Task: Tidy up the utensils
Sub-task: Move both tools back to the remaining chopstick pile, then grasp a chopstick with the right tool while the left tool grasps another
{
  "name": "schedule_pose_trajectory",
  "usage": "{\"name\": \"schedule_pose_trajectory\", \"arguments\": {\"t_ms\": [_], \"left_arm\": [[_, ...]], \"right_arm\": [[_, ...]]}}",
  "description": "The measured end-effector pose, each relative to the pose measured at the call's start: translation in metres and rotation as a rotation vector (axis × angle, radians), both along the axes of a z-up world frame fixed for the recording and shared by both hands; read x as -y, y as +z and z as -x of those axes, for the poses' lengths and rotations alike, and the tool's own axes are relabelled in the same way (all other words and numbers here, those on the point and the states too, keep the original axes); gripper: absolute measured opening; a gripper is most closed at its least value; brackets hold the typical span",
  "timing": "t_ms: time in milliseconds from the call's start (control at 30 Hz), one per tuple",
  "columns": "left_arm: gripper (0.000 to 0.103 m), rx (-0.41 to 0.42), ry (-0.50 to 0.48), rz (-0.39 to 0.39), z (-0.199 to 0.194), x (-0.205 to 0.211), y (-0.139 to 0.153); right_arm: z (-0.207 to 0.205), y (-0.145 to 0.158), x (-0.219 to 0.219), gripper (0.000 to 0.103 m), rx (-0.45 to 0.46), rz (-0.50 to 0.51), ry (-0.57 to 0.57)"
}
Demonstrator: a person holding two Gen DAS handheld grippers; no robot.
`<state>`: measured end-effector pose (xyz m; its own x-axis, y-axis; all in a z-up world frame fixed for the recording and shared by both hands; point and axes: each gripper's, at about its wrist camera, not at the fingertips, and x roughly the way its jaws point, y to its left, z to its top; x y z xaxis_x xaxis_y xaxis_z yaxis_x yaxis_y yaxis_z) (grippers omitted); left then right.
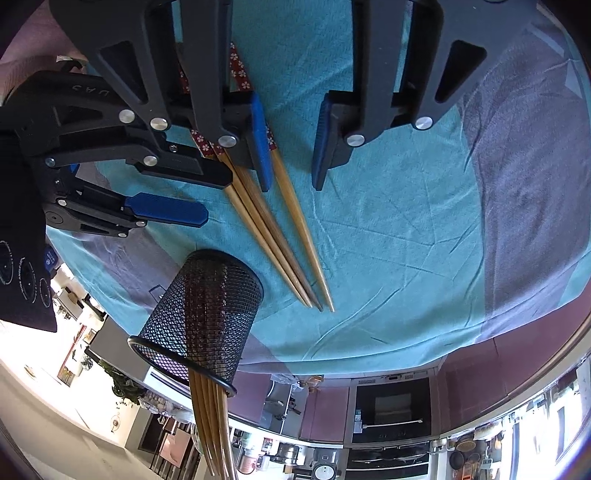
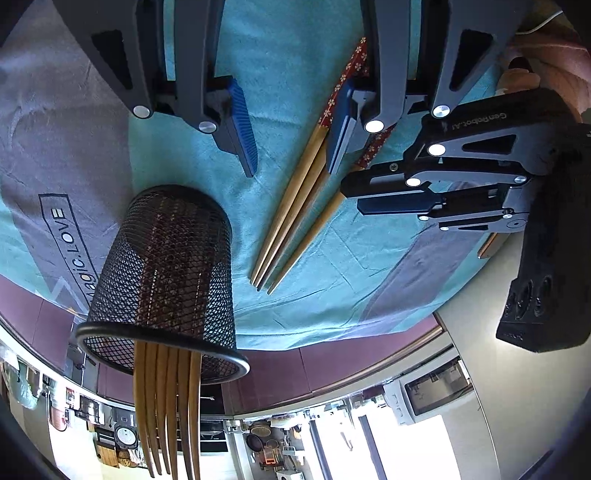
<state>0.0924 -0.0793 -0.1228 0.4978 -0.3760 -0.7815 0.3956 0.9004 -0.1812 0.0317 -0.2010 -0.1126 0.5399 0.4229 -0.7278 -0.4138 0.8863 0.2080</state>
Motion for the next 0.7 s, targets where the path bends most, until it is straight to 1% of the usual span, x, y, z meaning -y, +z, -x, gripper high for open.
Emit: {"name": "schedule_pose_trajectory", "arguments": {"t_ms": [67,100,200,267,333,567,700], "left_arm": [[0.022,0.0,-0.001,0.002,0.001,-0.001,-0.001],[0.022,-0.001,-0.001,0.003,0.001,-0.001,-0.001],[0.022,-0.002,-0.004,0.001,0.002,-0.002,-0.001],[0.022,0.0,-0.006,-0.004,0.003,-0.001,-0.001],[0.022,0.005,-0.007,-0.013,0.001,0.0,0.0],[0.022,0.006,-0.012,-0.042,-0.012,0.008,0.001],[0.022,0.004,-0.012,-0.057,-0.023,0.013,0.001]], "right_arm": [[0.0,0.0,-0.001,0.035,0.002,0.012,-0.005],[-0.001,0.001,0.0,0.033,0.002,0.019,-0.008],[-0.001,0.001,0.002,0.032,-0.001,0.023,-0.014],[-0.001,0.001,0.002,0.029,-0.004,0.033,-0.017],[-0.001,0.002,0.004,0.029,-0.008,0.031,-0.02],[-0.011,0.001,-0.003,0.028,-0.003,0.056,-0.015],[-0.019,0.0,-0.007,0.024,-0.001,0.059,-0.022]]}}
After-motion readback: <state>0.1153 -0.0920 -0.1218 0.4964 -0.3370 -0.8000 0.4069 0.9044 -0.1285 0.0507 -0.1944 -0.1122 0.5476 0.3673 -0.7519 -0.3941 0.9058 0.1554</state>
